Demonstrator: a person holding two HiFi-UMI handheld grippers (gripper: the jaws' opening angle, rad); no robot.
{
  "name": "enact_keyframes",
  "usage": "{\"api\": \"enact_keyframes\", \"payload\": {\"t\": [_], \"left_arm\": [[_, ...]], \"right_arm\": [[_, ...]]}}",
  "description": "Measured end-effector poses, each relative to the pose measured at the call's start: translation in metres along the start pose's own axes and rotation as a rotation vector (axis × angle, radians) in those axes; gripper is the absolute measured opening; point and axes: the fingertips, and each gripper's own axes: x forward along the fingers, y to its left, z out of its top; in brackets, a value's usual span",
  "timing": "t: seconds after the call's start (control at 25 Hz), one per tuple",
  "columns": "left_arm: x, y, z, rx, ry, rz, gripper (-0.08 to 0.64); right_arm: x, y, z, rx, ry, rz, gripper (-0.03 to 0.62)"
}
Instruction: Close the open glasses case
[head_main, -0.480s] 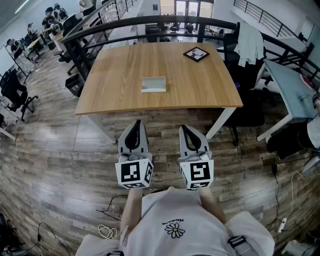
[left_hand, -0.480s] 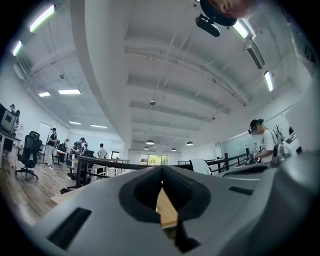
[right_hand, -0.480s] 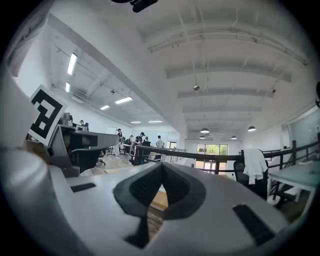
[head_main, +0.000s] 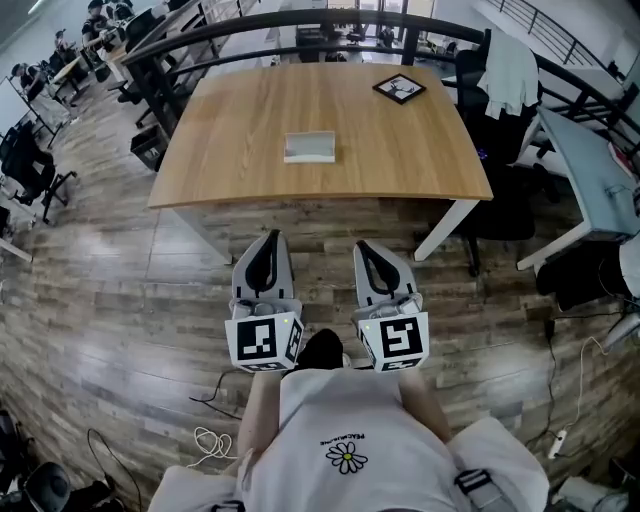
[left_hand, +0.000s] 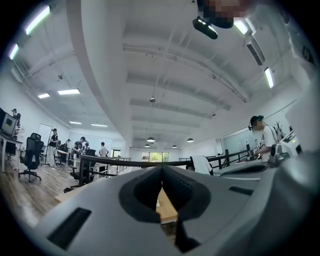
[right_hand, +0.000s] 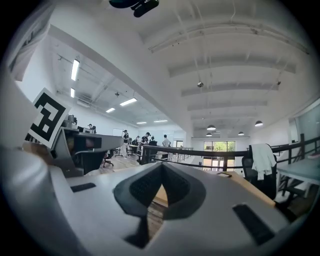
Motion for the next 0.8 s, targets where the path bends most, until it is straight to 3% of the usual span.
{"api": "enact_keyframes", "payload": {"t": [0.36, 0.52, 0.8], "left_arm": [[0.010, 0.013, -0.018, -0.008, 0.012, 0.028, 0.017], [0.039, 0.020, -0.021, -0.001, 0.001, 0.010, 0.017], [0.115, 0.054, -0.044, -0.052, 0.010, -0.012, 0.017]], "right_arm": [[0.013, -0.004, -0.014, 0.042, -0.007, 0.037, 0.007], [0.038, -0.017, -0.026, 0.051, 0.024, 0.033, 0.008], [0.108, -0.039, -0.038, 0.026, 0.031, 0.019, 0.008]]}}
